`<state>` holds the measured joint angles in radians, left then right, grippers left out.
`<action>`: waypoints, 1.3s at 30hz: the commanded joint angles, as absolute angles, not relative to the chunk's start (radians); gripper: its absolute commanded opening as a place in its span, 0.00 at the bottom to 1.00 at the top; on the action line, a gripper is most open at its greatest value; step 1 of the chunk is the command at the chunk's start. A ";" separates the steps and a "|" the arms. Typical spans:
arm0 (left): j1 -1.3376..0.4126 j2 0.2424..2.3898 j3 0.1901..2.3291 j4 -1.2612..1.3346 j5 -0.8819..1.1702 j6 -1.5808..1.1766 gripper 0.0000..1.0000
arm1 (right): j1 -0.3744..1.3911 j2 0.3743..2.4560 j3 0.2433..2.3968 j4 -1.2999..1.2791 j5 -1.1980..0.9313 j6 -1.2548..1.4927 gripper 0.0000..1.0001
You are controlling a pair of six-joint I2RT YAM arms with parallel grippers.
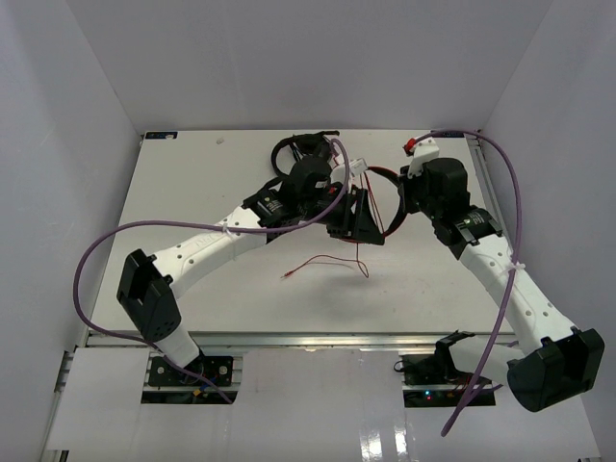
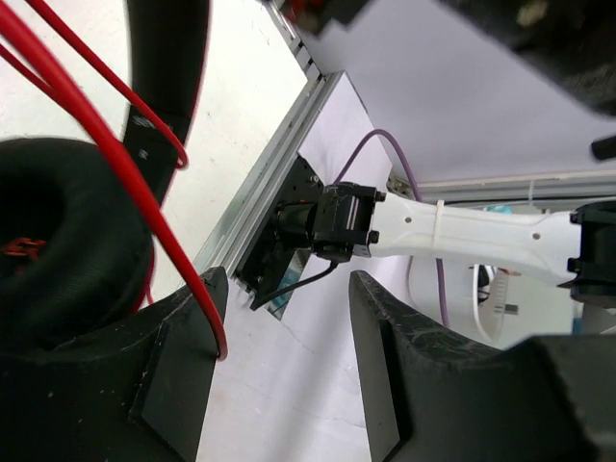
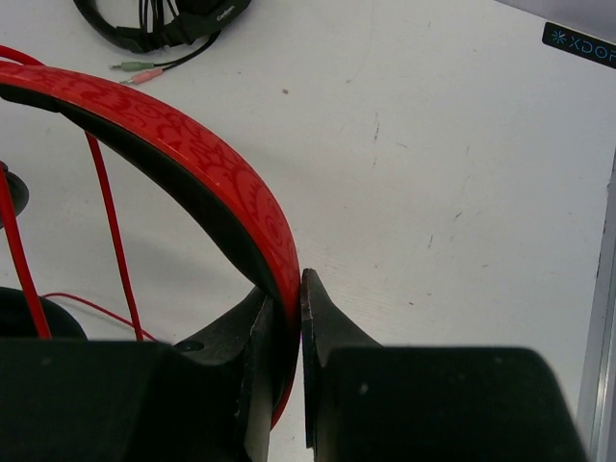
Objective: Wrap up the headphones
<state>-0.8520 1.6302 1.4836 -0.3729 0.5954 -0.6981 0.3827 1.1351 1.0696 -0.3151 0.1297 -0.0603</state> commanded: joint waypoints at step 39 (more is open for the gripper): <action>-1.141 1.345 0.469 0.702 0.036 -0.029 0.69 | 0.237 1.156 1.328 -0.420 -0.207 0.215 0.08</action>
